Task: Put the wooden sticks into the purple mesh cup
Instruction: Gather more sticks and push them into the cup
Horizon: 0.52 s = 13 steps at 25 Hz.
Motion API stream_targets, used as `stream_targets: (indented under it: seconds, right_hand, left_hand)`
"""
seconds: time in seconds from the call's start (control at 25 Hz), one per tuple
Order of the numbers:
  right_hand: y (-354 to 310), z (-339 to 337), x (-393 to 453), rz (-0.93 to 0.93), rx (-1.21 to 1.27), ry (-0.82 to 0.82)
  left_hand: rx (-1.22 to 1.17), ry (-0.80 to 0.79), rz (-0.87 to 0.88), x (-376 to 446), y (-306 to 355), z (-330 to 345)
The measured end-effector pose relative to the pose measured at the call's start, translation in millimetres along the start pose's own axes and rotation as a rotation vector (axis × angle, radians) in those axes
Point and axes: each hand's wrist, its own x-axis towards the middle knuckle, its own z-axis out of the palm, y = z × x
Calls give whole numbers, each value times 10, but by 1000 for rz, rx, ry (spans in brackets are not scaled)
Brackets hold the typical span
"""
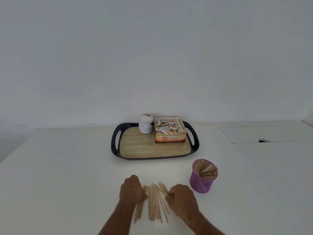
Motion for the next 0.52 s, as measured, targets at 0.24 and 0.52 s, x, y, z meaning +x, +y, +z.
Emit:
stream_targets:
  seconds: [0.24,0.52]
  right_hand:
    - [-9,-6,30,43,31,29]
    - [-1,-53,44,108,151,10]
  left_hand:
    - [-58,10,-8,-2,-28,-31]
    - [-149,53,31,-27,-110,-55]
